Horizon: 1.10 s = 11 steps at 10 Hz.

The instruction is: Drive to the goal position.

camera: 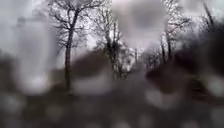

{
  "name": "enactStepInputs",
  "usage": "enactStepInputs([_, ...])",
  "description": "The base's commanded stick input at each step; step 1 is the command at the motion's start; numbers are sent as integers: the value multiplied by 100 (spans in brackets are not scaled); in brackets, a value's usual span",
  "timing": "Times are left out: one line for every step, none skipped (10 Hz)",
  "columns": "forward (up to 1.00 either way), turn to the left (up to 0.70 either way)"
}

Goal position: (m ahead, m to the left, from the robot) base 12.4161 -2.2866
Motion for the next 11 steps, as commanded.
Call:
enactStepInputs([85, -34])
enactStepInputs([85, -34])
enactStepInputs([85, -11])
enactStepInputs([85, 0])
enactStepInputs([85, 0])
enactStepInputs([85, 0])
enactStepInputs([85, 0])
enactStepInputs([85, 0])
enactStepInputs([85, 0])
enactStepInputs([85, 0])
enactStepInputs([85, 0])
